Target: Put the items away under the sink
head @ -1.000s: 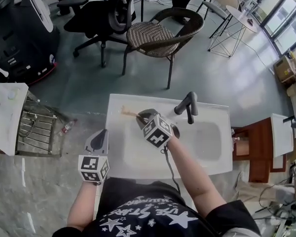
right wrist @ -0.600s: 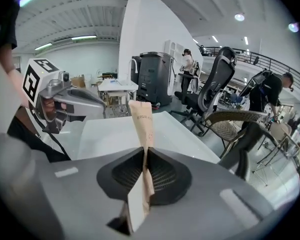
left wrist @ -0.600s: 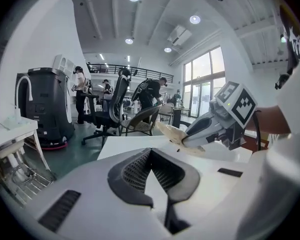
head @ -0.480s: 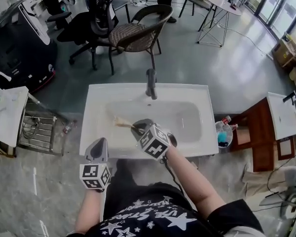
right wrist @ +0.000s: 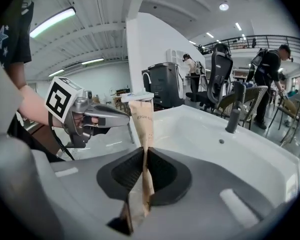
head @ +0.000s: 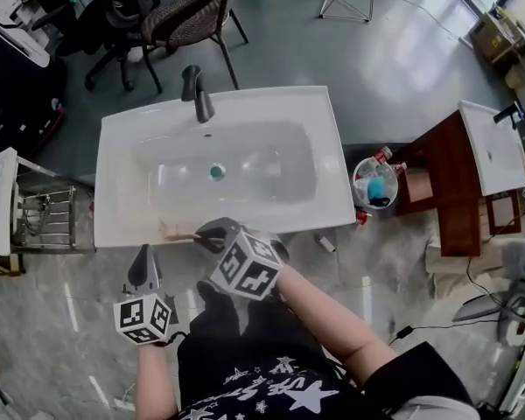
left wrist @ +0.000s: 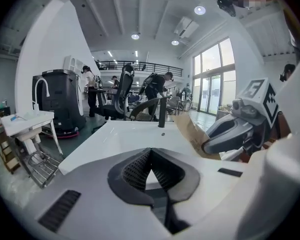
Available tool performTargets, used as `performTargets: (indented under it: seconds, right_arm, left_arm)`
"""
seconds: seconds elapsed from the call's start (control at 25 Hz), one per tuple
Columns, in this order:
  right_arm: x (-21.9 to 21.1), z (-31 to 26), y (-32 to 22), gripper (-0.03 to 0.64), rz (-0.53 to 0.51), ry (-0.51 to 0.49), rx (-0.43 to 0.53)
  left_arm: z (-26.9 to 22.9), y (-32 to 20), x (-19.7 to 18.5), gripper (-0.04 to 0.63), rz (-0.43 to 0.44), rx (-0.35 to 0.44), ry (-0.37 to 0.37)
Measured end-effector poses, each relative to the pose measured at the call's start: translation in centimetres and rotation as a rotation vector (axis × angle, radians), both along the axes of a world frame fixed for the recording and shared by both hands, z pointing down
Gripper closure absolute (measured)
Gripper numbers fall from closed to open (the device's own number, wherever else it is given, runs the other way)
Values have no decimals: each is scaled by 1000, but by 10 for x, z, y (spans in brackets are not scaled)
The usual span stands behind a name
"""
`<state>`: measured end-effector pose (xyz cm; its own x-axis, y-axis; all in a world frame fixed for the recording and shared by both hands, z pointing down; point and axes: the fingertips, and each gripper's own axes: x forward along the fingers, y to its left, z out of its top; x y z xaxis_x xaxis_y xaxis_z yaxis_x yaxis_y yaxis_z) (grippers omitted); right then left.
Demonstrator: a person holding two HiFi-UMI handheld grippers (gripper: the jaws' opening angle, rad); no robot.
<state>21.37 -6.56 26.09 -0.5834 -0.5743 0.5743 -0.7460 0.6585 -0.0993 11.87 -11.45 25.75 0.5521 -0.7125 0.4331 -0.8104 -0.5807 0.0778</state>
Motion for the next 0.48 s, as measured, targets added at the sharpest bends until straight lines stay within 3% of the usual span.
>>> performTargets:
  seconds: [0.16,0.28,0.48]
  right_arm:
    - [5,18,27,588,-15,-16,-20]
    - [-5,42,45,588,-34,-25,-96]
    - [-25,107,81,588,-54,42,-216]
  left_arm:
    - [16,20,7,586,-27,-17,2]
    - [32,35,1,586,-52,-54,14]
    - [57,67,-39,586,-169,-85,45]
